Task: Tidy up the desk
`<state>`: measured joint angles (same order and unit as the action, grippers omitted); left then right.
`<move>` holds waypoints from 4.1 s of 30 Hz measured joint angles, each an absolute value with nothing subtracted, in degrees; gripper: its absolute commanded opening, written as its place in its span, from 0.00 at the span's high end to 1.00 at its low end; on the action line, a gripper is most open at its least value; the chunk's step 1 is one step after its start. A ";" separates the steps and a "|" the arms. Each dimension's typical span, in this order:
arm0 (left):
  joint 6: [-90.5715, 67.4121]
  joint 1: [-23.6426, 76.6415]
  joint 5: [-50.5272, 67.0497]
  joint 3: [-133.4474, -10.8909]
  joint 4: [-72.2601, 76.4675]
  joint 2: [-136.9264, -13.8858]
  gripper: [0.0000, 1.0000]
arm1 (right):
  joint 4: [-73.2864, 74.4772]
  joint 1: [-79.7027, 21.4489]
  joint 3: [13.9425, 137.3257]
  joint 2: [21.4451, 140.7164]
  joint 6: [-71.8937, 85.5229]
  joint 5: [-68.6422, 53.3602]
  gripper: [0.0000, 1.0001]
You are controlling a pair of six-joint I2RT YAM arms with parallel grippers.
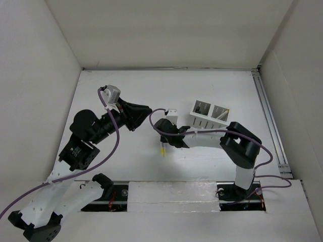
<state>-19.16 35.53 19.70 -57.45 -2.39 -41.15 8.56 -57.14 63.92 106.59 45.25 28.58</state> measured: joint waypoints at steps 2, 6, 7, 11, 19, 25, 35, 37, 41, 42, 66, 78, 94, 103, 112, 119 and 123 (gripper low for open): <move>-19.16 35.53 19.70 -57.45 -2.39 -41.15 0.82 | 8.64 -57.12 64.07 106.76 45.43 29.15 0.74; -19.16 35.53 19.70 -57.45 -2.39 -41.32 0.82 | 9.06 -57.14 65.58 108.81 45.89 30.04 0.72; -19.16 35.53 19.70 -57.45 -2.39 -41.39 0.82 | 8.95 -57.14 65.84 109.43 46.06 30.35 0.72; -19.16 35.53 19.70 -57.45 -2.39 -41.52 0.82 | 9.13 -57.14 67.48 110.63 46.35 31.05 0.63; -19.16 35.53 19.70 -57.45 -2.39 -41.50 0.82 | 9.78 -57.14 67.59 110.72 47.27 31.29 0.86; -19.16 35.53 19.73 -57.45 -2.39 -41.50 0.82 | 9.15 -57.14 64.97 108.03 48.47 31.77 1.00; -19.16 35.53 19.73 -57.45 -2.39 -41.34 0.82 | 10.90 -55.61 58.26 96.27 49.43 32.67 1.00; -19.16 35.53 19.73 -57.45 -2.39 -41.25 0.82 | 10.76 -55.18 57.58 93.65 49.71 32.99 1.00; -19.16 35.53 19.73 -57.45 -2.39 -41.19 0.82 | 10.26 -55.11 56.64 92.44 49.54 32.82 0.85; -19.16 35.53 19.73 -57.45 -2.39 -41.17 0.82 | 10.31 -55.11 56.58 92.92 49.12 32.49 0.71; -19.16 35.53 19.75 -57.45 -2.39 -41.30 0.82 | 9.47 -56.99 52.95 97.84 42.06 24.60 0.42; -19.16 35.53 19.75 -57.45 -2.39 -41.43 0.82 | 11.84 -56.99 49.74 92.47 43.55 22.15 0.43; -19.16 35.53 19.75 -57.45 -2.37 -41.98 0.82 | 13.74 -56.99 53.08 96.82 43.77 20.36 0.87; -19.18 35.53 19.75 -57.45 -2.37 -41.98 0.82 | 14.46 -57.10 53.39 96.66 45.30 21.19 1.00; -19.18 35.53 19.75 -57.45 -2.37 -41.98 0.82 | 16.01 -57.08 48.53 82.26 48.51 27.18 1.00; -19.18 35.53 19.92 -57.45 -2.37 -41.98 0.82 | 15.31 -53.08 46.44 64.73 51.40 36.80 1.00; -19.18 35.53 19.94 -57.45 -2.37 -41.98 0.82 | 13.50 -45.52 46.44 57.12 51.70 43.72 1.00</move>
